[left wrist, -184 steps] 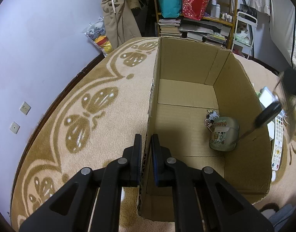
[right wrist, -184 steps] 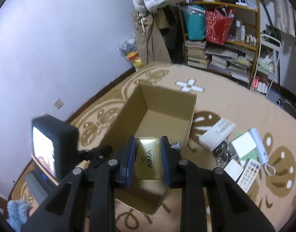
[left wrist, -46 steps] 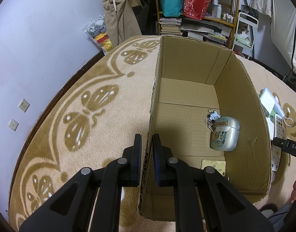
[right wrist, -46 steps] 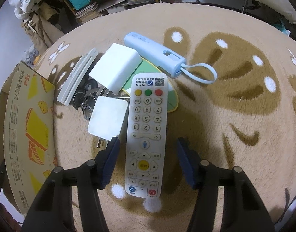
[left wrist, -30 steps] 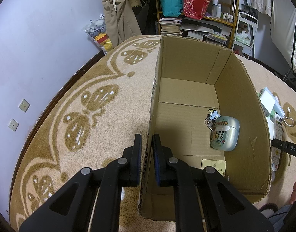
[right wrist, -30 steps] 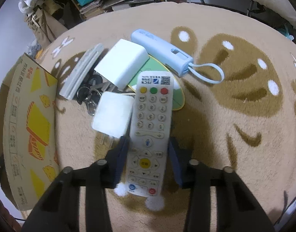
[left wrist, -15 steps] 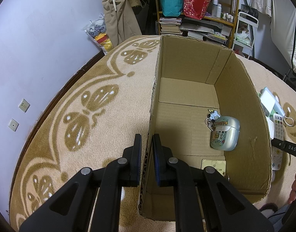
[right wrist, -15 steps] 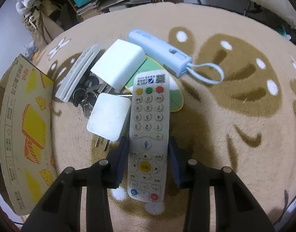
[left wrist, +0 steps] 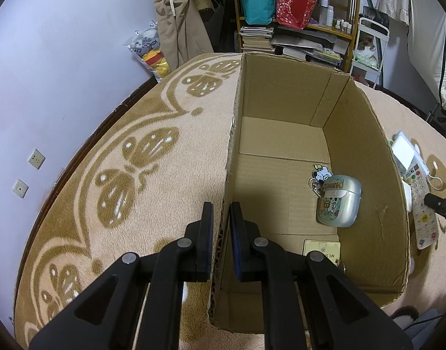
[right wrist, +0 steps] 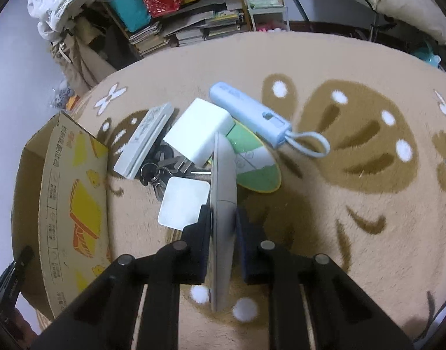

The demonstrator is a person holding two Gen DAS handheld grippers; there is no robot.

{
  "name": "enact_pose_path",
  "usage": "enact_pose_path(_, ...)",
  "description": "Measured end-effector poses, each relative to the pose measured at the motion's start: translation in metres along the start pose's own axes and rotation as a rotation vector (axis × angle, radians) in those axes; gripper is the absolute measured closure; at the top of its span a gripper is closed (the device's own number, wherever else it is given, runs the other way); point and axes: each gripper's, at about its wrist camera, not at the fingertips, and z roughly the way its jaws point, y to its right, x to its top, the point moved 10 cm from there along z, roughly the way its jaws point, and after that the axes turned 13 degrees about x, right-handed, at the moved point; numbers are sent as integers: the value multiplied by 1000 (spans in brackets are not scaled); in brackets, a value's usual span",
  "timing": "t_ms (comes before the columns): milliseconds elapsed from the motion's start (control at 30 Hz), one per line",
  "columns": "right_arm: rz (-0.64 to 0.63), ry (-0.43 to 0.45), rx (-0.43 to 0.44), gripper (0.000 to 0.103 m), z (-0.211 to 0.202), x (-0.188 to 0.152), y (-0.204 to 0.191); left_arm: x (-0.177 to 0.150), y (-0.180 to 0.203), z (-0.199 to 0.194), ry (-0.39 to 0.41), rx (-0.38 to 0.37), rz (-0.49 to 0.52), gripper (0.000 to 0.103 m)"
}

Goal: Organize rigid objects
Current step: 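Close the right tool on the white remote and lift it, then carry the remote into the box and open the right tool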

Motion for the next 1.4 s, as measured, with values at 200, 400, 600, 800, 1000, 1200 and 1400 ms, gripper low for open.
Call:
enact_pose_path(200,-50,76,-18,85,-19,13,-12,0,0,0,1,2,2,92)
enact_pose_path(400,-91,120,47,86,-35,23,-37,1,0,0,0,1,2,92)
enact_pose_path(600,-176,150,94,86,-43,30,-76,1,0,0,0,1,1,92)
enact_pose_path(800,-275,186,145,86,-58,34,-119,0,0,-1,-1,5,4,92)
enact_pose_path(1000,-370,219,255,88,-76,31,-170,0,0,0,-4,0,3,92)
enact_pose_path(1200,-465,194,338,89,-70,12,-221,-1,-1,-1,-4,1,4,92)
enact_pose_path(1400,-535,136,322,89,-45,-14,-241,-1,-1,-1,-4,1,4,92)
